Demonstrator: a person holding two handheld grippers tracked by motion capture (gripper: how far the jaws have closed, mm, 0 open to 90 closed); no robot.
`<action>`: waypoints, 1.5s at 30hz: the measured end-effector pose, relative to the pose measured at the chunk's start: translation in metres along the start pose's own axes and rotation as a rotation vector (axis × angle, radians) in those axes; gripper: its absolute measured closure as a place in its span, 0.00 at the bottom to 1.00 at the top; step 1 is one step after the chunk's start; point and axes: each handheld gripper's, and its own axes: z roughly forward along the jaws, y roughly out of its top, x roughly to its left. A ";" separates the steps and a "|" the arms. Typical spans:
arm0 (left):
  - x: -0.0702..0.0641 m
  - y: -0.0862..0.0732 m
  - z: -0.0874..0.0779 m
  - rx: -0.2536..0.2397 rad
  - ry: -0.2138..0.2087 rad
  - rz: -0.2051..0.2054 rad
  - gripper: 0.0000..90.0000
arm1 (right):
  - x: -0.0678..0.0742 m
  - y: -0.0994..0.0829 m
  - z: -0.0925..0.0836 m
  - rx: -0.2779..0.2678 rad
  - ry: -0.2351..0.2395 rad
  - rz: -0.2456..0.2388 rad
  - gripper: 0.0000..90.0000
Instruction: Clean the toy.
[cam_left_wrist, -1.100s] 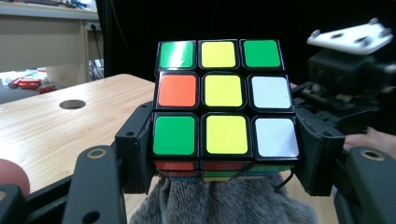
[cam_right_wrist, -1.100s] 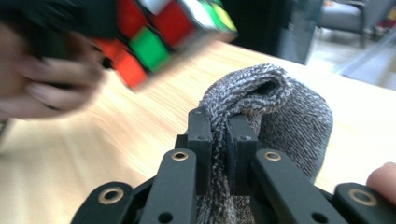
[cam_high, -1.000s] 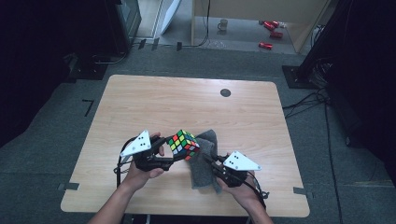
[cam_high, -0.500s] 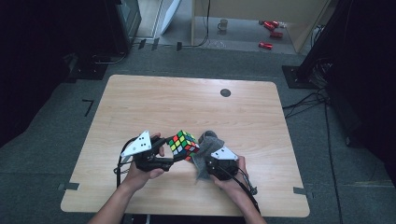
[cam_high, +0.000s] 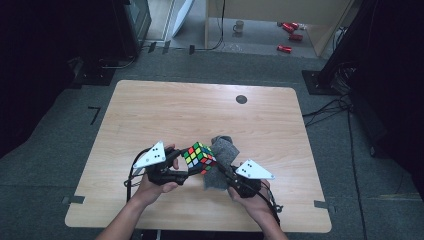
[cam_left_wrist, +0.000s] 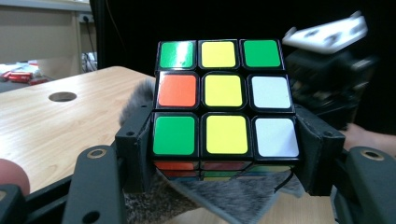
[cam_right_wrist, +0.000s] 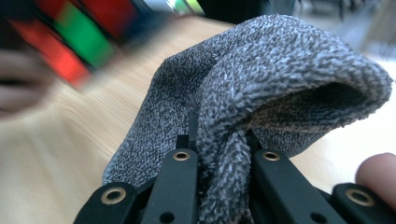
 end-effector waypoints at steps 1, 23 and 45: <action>-0.001 0.000 0.001 0.004 -0.006 0.002 0.39 | 0.004 0.002 -0.002 -0.025 0.018 -0.017 0.94; 0.000 0.002 -0.002 -0.020 -0.027 -0.019 0.39 | 0.026 0.008 -0.004 -0.063 0.065 -0.097 0.92; 0.002 0.000 -0.001 0.008 0.019 -0.018 0.39 | -0.011 -0.012 0.003 0.060 -0.094 -0.032 0.77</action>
